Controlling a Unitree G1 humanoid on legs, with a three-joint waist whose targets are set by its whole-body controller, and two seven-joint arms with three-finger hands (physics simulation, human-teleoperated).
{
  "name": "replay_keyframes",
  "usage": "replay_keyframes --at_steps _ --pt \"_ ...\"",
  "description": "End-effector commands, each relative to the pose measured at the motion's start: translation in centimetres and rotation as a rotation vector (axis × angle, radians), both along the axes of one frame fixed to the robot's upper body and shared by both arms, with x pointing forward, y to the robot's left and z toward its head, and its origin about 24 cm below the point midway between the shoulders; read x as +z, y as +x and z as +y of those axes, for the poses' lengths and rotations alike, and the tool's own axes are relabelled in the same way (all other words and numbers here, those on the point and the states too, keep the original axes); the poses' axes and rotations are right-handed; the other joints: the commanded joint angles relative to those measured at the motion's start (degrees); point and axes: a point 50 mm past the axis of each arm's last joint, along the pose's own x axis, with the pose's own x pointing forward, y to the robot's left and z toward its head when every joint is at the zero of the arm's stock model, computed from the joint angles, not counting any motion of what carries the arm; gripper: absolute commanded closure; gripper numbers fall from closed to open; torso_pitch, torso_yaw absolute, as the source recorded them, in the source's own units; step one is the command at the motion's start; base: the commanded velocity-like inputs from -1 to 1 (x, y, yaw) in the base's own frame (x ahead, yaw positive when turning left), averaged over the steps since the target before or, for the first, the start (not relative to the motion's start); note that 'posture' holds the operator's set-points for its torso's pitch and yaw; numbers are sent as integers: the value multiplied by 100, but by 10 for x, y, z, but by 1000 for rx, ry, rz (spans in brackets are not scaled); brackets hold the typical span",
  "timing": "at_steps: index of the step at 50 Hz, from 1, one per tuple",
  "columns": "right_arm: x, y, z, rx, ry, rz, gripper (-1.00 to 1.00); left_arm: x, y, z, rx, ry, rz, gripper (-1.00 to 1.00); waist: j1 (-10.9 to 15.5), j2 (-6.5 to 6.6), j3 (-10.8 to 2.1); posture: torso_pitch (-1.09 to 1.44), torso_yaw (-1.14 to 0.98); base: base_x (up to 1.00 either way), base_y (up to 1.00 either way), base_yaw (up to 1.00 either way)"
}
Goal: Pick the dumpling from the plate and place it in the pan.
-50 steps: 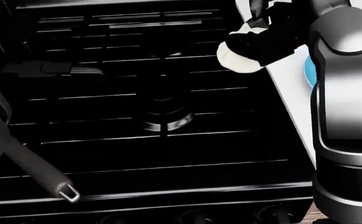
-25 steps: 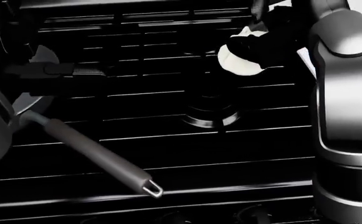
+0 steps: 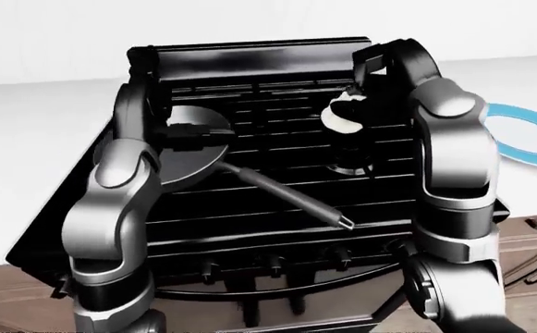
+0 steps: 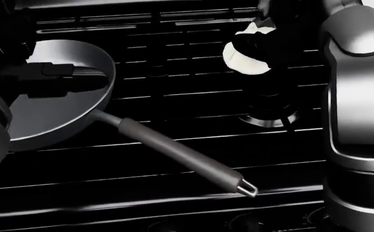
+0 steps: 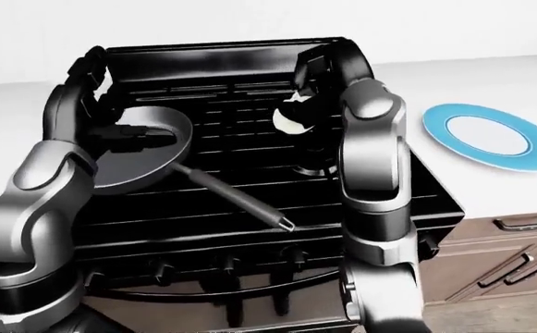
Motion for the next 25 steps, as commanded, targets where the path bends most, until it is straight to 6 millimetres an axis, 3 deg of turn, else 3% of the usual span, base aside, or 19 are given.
replay_keyframes --at_steps 1,3,7,9,11,12,13,16,21,24,25 --pt "21 -5 5 16 -12 -92 100 19 -4 4 17 4 -94 -100 69 -83 -200 0 0 0 30 0" --pt "22 -5 6 17 -12 -93 100 20 -5 4 17 5 -94 -100 90 -40 -233 0 0 0 30 0" --pt "21 -5 6 18 -13 -91 100 18 -4 4 17 5 -92 -100 93 215 -99 0 0 0 30 0" --pt "21 -5 6 18 -14 -91 100 18 -4 4 16 6 -91 -100 57 468 -105 0 0 0 30 0" --pt "21 -6 5 17 -13 -92 100 18 -4 4 16 7 -91 -100 58 975 -230 0 0 0 30 0" --pt "21 -5 5 17 -14 -91 100 18 -4 4 16 7 -91 -100 71 607 -130 0 0 0 30 0" --pt "21 -6 5 17 -13 -91 100 18 -4 4 16 7 -91 -100 59 702 -127 0 0 0 30 0" --pt "17 -5 6 20 -14 -88 100 18 -5 4 16 7 -91 -100 63 521 -171 0 0 0 30 0" --pt "16 -5 6 19 -12 -86 100 18 -5 3 16 8 -91 -100 47 253 -119 0 0 0 30 0" --pt "14 -5 6 19 -10 -85 100 18 -5 3 16 8 -91 -100 55 -1 -128 0 0 0 30 0" --pt "14 -5 6 19 -11 -85 100 18 -5 3 16 8 -92 -100 60 -182 -183 0 0 0 30 0"
